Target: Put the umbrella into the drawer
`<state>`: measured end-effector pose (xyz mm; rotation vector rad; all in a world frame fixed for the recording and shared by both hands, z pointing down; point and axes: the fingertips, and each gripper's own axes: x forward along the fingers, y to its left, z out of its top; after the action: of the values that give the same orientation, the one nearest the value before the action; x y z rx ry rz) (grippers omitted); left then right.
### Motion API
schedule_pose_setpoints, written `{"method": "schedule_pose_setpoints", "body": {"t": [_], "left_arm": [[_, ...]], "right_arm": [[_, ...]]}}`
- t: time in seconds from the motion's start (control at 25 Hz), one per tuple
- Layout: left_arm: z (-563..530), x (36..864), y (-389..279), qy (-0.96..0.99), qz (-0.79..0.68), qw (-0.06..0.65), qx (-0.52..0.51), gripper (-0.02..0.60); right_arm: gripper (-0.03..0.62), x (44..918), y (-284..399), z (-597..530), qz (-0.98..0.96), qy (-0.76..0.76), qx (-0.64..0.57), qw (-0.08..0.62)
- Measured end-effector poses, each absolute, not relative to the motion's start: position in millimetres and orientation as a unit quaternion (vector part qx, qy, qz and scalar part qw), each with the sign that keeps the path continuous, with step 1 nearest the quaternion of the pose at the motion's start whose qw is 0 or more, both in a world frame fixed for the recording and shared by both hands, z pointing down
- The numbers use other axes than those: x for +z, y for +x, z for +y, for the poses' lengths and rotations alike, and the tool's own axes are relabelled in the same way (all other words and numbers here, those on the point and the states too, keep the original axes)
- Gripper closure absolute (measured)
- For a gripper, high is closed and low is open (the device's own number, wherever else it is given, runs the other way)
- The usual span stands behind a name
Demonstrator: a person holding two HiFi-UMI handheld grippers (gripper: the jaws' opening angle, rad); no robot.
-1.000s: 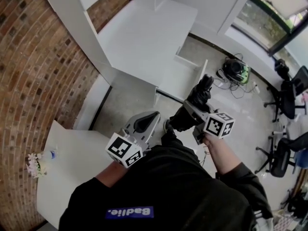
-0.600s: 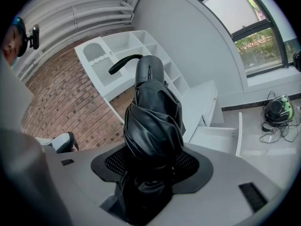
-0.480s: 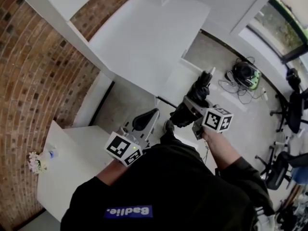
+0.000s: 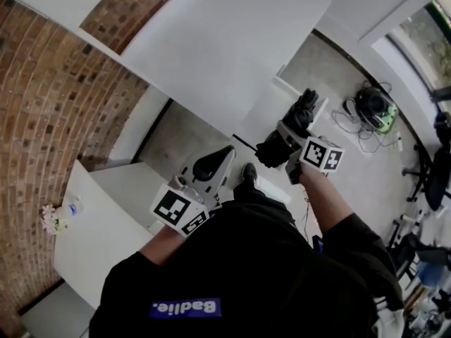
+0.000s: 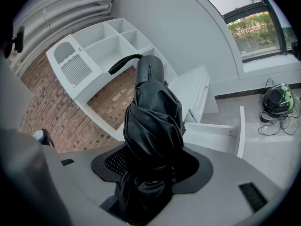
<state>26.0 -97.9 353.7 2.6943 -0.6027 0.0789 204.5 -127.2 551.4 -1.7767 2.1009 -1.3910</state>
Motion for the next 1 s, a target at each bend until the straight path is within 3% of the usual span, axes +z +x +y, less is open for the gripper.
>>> {"method": "schedule_pose_setpoints", "body": {"t": [1.0], "left_arm": [[-163.3, 382.2, 53.7, 0.935, -0.285, 0.206, 0.039, 0.580]], "right_arm": [[0.319, 730.1, 251.8, -187.5, 0.603, -0.584, -0.534, -0.099]]}}
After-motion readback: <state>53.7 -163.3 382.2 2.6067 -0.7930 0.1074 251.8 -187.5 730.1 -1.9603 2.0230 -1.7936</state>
